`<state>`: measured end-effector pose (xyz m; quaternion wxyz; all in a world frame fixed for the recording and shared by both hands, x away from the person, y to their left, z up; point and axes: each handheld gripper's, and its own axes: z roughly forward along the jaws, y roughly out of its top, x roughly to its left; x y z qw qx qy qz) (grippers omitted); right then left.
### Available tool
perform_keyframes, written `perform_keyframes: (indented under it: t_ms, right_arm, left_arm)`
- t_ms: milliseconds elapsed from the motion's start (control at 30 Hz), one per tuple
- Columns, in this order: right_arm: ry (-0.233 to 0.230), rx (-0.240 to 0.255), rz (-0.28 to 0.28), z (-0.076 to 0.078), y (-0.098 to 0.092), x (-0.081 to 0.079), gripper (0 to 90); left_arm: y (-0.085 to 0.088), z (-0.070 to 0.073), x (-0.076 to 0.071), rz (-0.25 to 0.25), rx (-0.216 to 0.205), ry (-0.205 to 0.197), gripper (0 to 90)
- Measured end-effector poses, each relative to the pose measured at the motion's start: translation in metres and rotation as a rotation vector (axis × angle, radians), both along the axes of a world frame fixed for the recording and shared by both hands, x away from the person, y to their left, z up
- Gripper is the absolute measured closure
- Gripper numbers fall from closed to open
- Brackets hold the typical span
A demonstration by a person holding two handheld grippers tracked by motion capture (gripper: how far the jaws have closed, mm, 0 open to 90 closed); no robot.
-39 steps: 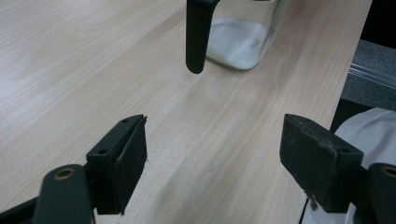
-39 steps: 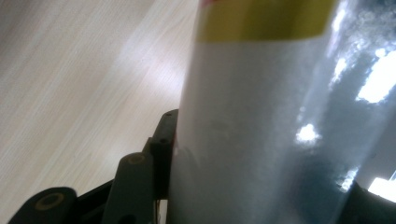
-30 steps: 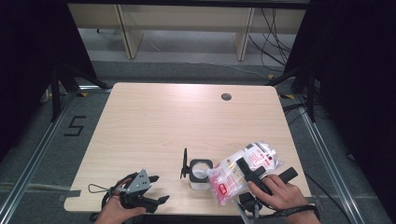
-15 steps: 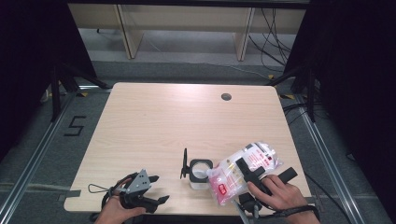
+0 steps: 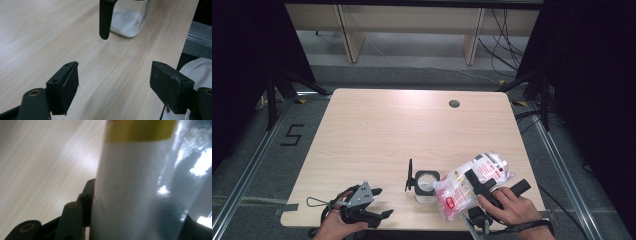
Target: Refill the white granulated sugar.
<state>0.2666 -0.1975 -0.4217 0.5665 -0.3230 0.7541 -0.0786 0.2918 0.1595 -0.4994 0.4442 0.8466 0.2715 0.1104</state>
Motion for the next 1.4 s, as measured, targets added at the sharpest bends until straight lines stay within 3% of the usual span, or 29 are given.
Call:
perform_keyframes:
  t_ms: [100, 133, 167, 200, 300, 333, 433, 467, 667, 800, 833, 933, 1000, 1033, 1133, 1200, 1233, 1267, 1400]
  right_arm:
    - [0.013, 0.048, -0.024, -0.0019, -0.0011, -0.0018, 56.6]
    - [0.004, 0.012, 0.000, 0.0006, -0.0005, -0.0002, 56.6]
    - [0.015, 0.048, -0.026, -0.0013, -0.0012, -0.0019, 56.6]
    - [0.016, 0.053, -0.031, -0.0015, -0.0017, -0.0022, 56.7]
    - [0.016, 0.052, -0.031, -0.0011, -0.0021, -0.0019, 56.7]
    - [0.011, 0.018, -0.006, 0.0008, -0.0015, -0.0001, 56.8]
    - [0.013, 0.019, -0.008, 0.0007, -0.0019, 0.0001, 56.9]
    - [0.019, 0.052, -0.033, -0.0013, -0.0027, -0.0015, 57.0]
    - [0.017, 0.053, -0.026, -0.0007, -0.0022, -0.0014, 57.2]
    - [0.022, 0.060, -0.027, -0.0011, -0.0026, -0.0010, 57.4]
    - [0.014, 0.025, -0.002, 0.0010, -0.0020, 0.0008, 57.4]
    - [0.018, 0.032, -0.007, 0.0009, -0.0028, 0.0011, 57.6]
    - [0.023, 0.046, -0.019, 0.0003, -0.0035, 0.0006, 57.7]
    - [0.030, 0.076, -0.038, -0.0015, -0.0044, -0.0006, 57.7]
    - [0.032, 0.090, -0.041, -0.0018, -0.0050, -0.0006, 57.9]
    - [0.026, 0.054, -0.018, 0.0008, -0.0042, 0.0013, 57.9]
    - [0.038, 0.079, -0.043, -0.0005, -0.0049, 0.0002, 58.0]
    - [0.043, 0.093, -0.044, -0.0012, -0.0051, 0.0002, 58.0]
    - [0.042, 0.092, -0.043, -0.0016, -0.0053, 0.0005, 58.1]
  left_arm:
    - [0.0001, 0.0000, 0.0000, 0.000, 0.000, 0.000, 22.8]
    - [0.0000, -0.0003, 0.0000, 0.000, -0.003, -0.002, 22.9]
    - [0.0001, 0.0000, 0.0000, 0.001, 0.001, 0.000, 22.8]
    - [0.0001, 0.0000, -0.0001, 0.001, 0.001, 0.000, 22.9]
    - [0.0000, 0.0000, 0.0001, 0.000, 0.000, -0.001, 22.9]
    - [-0.0002, -0.0005, 0.0001, 0.000, -0.006, -0.003, 22.8]
    - [0.0001, 0.0000, 0.0001, 0.001, -0.001, 0.000, 22.9]
    - [0.0001, 0.0000, 0.0001, 0.001, -0.001, 0.000, 22.9]
    - [0.0010, 0.0008, 0.0004, -0.008, 0.011, 0.002, 22.8]
    - [0.0001, -0.0001, 0.0001, 0.001, -0.001, 0.000, 22.9]
    - [0.0001, -0.0002, 0.0002, 0.001, -0.001, 0.000, 22.8]
    - [0.0016, 0.0004, 0.0014, -0.008, 0.032, -0.009, 22.8]
    - [0.0010, 0.0003, 0.0008, -0.006, 0.018, -0.002, 22.8]
    - [0.0013, 0.0004, 0.0010, -0.007, 0.023, -0.004, 22.8]
    - [0.0016, 0.0005, 0.0014, -0.008, 0.033, -0.008, 22.8]
    - [0.0016, 0.0005, 0.0013, -0.008, 0.031, -0.008, 22.8]
    - [0.0015, 0.0004, 0.0014, -0.007, 0.031, -0.010, 22.8]
    - [0.0001, 0.0000, 0.0001, -0.001, 0.001, 0.001, 22.8]
    - [0.0003, 0.0001, 0.0003, 0.001, 0.001, -0.004, 22.8]
